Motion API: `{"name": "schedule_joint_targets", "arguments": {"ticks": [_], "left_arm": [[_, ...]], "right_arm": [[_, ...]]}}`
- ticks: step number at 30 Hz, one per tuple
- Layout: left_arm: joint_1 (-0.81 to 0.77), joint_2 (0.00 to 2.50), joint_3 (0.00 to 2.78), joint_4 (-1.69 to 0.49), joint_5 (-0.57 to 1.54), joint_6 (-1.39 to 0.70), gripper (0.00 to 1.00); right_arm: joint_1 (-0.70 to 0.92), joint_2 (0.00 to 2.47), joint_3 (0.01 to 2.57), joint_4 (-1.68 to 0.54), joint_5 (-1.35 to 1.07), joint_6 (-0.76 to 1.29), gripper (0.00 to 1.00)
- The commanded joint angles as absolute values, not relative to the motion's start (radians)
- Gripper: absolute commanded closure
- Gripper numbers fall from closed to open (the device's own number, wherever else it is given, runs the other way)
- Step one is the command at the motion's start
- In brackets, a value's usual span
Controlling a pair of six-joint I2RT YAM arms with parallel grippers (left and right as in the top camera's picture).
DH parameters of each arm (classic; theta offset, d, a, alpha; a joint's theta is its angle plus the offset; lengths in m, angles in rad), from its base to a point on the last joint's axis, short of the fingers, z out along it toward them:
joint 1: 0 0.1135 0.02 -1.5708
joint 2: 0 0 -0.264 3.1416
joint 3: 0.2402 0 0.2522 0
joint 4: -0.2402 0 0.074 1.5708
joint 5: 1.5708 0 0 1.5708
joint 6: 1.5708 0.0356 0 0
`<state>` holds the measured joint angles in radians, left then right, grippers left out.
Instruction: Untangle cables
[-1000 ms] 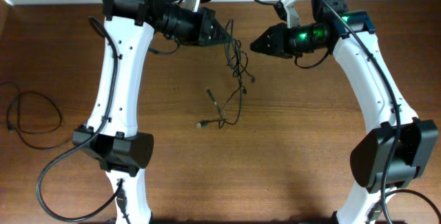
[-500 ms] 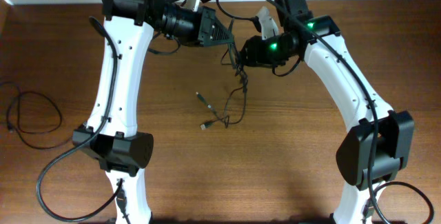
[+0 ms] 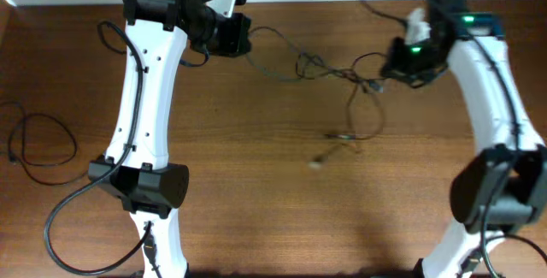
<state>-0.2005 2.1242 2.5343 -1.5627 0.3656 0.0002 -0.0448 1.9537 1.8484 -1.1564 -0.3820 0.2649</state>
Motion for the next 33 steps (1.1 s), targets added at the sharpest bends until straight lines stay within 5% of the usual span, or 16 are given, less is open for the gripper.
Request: {"name": "schedule_joint_targets", "arguments": {"ticks": [1, 15, 33], "left_arm": [[-0.184, 2.111, 2.550, -1.569, 0.009, -0.025, 1.00], [-0.003, 2.111, 2.550, -1.589, -0.133, -0.057, 1.00], [0.287, 2.111, 2.550, -1.603, -0.374, -0.251, 1.00]], "right_arm": [[-0.149, 1.803, 1.850, -1.182, -0.324, 0.235, 0.96], [-0.519, 1.492, 1.850, -1.258, -0.344, 0.244, 0.96], [-0.618, 1.504, 1.850, -1.284, -0.123, 0.324, 0.96]]}}
